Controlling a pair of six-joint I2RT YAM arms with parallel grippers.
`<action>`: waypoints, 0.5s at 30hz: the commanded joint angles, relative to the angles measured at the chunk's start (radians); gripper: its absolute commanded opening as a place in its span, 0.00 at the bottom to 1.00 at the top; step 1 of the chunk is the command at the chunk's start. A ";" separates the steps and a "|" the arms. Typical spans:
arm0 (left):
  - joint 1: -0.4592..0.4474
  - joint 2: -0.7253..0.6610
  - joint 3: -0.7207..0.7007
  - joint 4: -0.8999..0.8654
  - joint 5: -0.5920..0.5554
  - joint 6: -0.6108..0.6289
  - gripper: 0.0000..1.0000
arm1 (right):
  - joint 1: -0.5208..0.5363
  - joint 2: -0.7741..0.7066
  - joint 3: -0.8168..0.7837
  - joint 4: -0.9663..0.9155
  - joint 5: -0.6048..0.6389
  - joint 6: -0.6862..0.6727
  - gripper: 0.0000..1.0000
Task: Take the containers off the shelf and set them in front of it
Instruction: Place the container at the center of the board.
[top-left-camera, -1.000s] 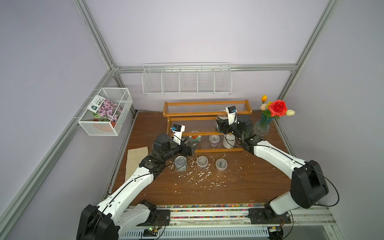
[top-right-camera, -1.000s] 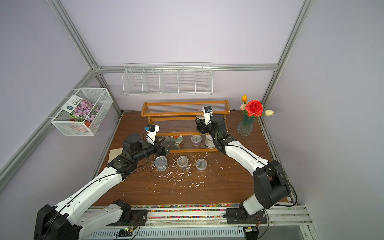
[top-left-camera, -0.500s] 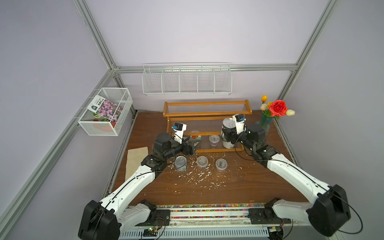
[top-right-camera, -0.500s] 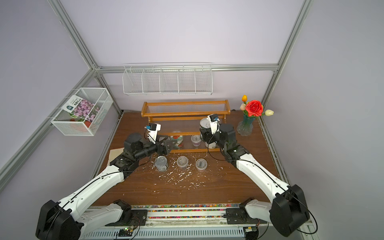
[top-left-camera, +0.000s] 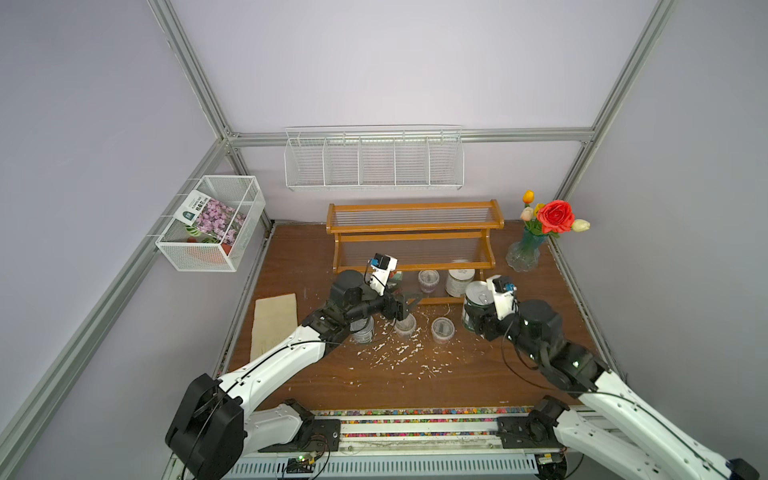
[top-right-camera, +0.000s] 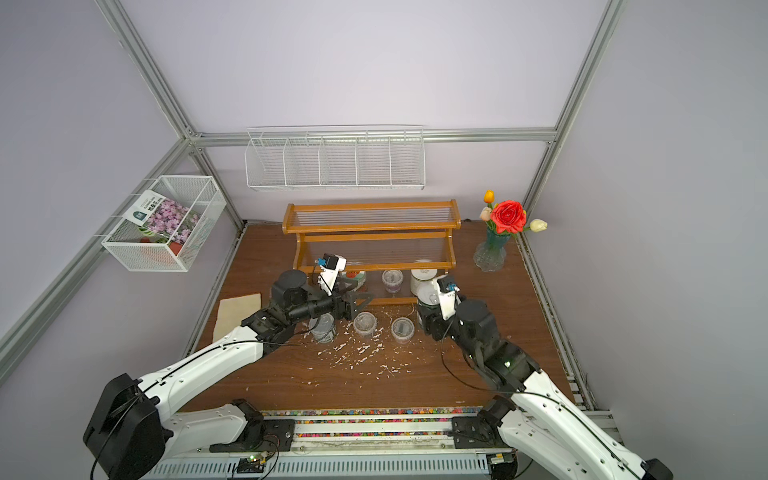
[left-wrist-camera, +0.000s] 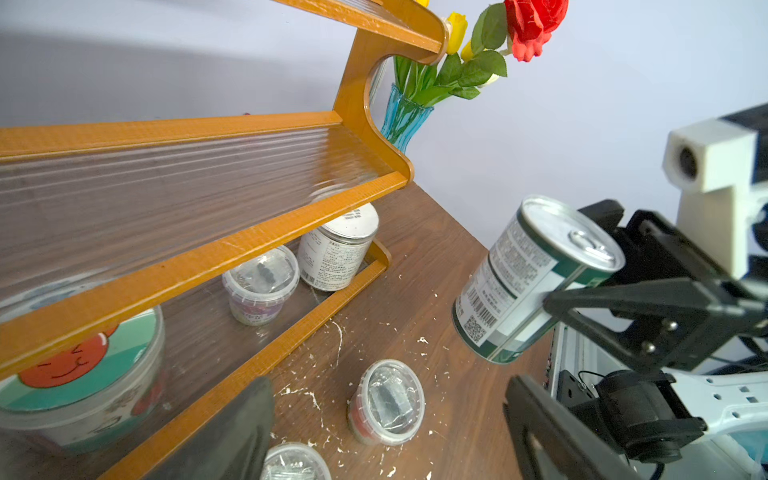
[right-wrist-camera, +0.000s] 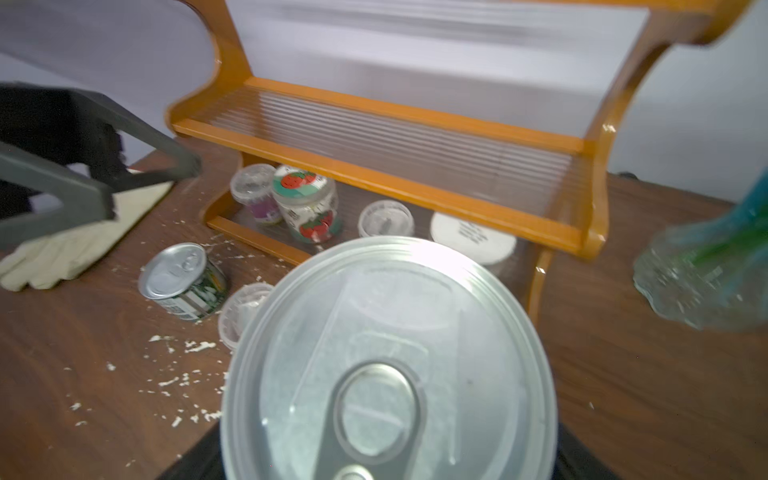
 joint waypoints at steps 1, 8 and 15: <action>-0.009 0.019 0.005 0.064 -0.011 -0.010 0.90 | 0.016 -0.083 -0.100 0.010 0.225 0.087 0.61; -0.009 0.042 0.006 0.074 -0.017 -0.003 0.91 | 0.017 -0.038 -0.271 0.274 0.287 0.143 0.61; -0.009 0.055 0.000 0.070 -0.021 0.004 0.91 | 0.018 0.163 -0.350 0.557 0.347 0.169 0.62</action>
